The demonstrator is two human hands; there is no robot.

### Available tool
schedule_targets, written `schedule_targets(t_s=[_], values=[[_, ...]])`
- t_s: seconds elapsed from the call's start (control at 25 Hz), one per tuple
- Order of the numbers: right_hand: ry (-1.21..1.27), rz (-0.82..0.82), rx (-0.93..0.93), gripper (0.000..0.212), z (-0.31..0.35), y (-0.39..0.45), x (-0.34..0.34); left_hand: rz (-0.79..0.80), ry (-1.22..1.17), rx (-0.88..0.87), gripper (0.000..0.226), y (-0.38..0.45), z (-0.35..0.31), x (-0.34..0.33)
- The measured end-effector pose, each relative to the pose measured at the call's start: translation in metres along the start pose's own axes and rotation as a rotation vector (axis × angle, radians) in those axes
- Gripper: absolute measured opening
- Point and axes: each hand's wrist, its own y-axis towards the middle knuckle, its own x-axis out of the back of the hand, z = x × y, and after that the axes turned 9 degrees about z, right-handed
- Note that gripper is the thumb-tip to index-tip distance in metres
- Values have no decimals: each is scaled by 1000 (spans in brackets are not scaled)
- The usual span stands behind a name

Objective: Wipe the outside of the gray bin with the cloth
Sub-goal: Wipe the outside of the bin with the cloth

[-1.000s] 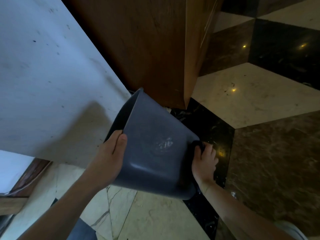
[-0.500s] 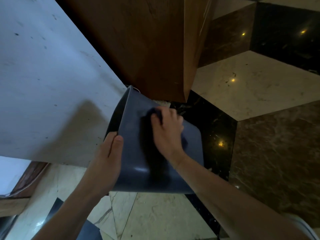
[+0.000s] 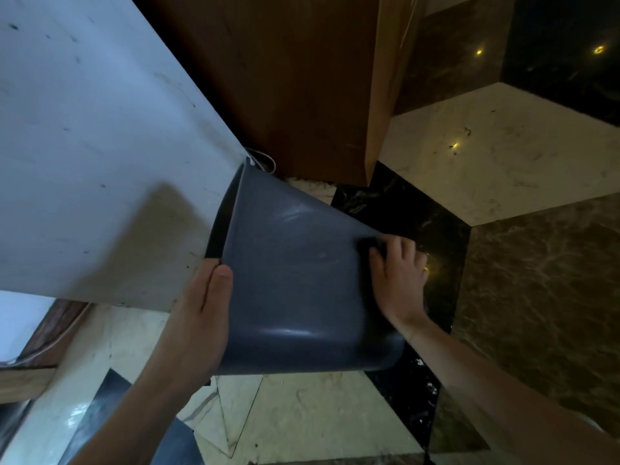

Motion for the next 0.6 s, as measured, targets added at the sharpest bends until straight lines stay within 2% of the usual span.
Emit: schedule_targets(t_s=[0.08, 0.16, 0.24, 0.4, 0.52, 0.6], values=[[69, 17, -150, 32, -4, 20, 3, -4, -15, -18, 33, -1, -4, -4], [31, 18, -118, 33, 19, 28, 6, -5, -21, -33, 34, -5, -8, -7], [24, 24, 30, 32, 61, 23, 6, -1, -27, -52, 33, -5, -7, -8], [21, 40, 516, 24, 137, -40, 2, -20, -65, -89, 29, -2, 0, -11], [-15, 165, 750, 26, 114, -89, -2, -32, -100, -30, 30, -8, 15, -10], [-104, 128, 722, 25, 71, -88, 0, -27, -108, 10, 33, -12, 24, -8]])
